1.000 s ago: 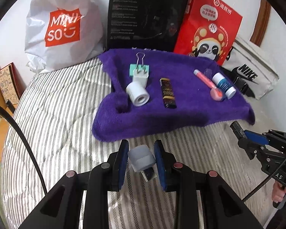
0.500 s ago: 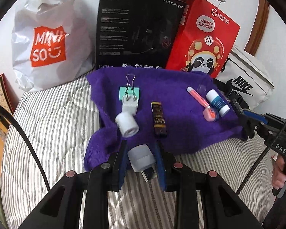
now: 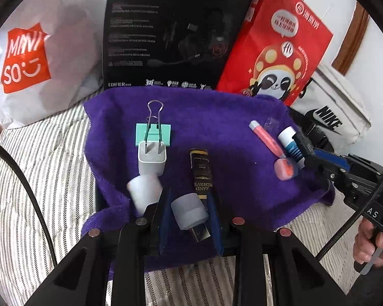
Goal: Organize rigid objects
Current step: 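Set the white plug beside the black box with left gripper while right gripper carries the black device over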
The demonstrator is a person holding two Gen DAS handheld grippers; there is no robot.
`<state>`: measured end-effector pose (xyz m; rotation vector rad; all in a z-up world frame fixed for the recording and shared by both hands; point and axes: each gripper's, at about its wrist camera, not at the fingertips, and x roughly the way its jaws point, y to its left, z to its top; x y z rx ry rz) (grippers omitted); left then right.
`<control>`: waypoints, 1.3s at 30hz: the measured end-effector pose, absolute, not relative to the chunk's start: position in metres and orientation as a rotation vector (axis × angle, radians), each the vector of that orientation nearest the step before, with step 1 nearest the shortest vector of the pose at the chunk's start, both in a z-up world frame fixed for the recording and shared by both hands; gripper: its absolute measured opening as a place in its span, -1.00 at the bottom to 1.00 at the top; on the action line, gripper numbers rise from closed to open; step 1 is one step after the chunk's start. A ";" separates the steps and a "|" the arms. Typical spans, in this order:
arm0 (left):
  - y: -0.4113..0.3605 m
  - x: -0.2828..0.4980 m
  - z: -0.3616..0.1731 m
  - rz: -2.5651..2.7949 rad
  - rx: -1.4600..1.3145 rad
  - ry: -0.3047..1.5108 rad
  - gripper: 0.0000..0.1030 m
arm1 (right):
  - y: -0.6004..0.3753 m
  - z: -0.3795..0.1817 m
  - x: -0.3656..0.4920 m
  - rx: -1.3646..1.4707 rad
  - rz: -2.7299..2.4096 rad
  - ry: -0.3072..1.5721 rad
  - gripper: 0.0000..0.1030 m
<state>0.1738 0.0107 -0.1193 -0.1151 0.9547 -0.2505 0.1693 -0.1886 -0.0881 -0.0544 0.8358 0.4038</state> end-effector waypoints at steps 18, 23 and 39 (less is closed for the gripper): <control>0.008 0.180 -0.135 -0.238 -0.043 0.989 -0.47 | -0.185 -0.102 0.180 -0.064 0.408 0.866 -0.58; 0.010 0.179 -0.135 -0.244 -0.048 0.985 -0.47 | -0.186 -0.103 0.182 -0.061 0.402 0.868 -0.58; 0.011 0.169 -0.124 -0.301 -0.113 1.004 -0.11 | -0.189 -0.103 0.187 -0.066 0.379 0.880 -0.58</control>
